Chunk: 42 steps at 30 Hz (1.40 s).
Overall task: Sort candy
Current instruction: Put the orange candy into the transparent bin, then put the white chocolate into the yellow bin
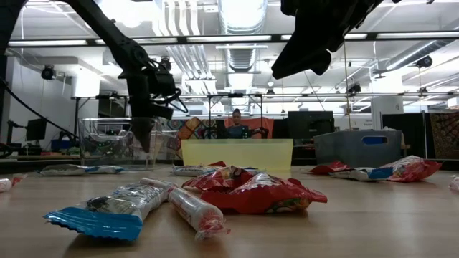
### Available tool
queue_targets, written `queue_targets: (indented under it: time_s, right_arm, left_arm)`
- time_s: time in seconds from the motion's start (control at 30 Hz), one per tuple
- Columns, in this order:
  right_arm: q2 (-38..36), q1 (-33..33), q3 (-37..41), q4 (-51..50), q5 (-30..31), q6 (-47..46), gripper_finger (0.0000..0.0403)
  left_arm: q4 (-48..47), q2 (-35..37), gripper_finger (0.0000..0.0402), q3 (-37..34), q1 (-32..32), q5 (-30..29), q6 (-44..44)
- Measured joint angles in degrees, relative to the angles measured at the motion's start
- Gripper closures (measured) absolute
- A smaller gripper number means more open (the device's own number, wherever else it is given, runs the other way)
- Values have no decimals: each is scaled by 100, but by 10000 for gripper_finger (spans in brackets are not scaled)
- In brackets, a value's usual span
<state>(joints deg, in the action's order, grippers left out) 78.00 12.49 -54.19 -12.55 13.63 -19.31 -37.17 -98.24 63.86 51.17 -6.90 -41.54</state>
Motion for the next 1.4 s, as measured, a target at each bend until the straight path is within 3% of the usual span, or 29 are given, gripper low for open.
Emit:
queue_targets:
  time_s: [0.57,0.97,1.17,1.4]
  right_arm:
    - [0,0,0,43,-6,0,307]
    - [0,0,0,135,-15,85,307]
    - [0,0,0,135,-17,85,307]
    - [0,0,0,133,-26,87,307]
  left_arm:
    - [420,0,388,-26,171,0,-96]
    - [418,0,305,-44,171,0,-96]
    - [405,7,286,-46,171,-4,-30]
    - [-827,74,289,551,112,-110,514]
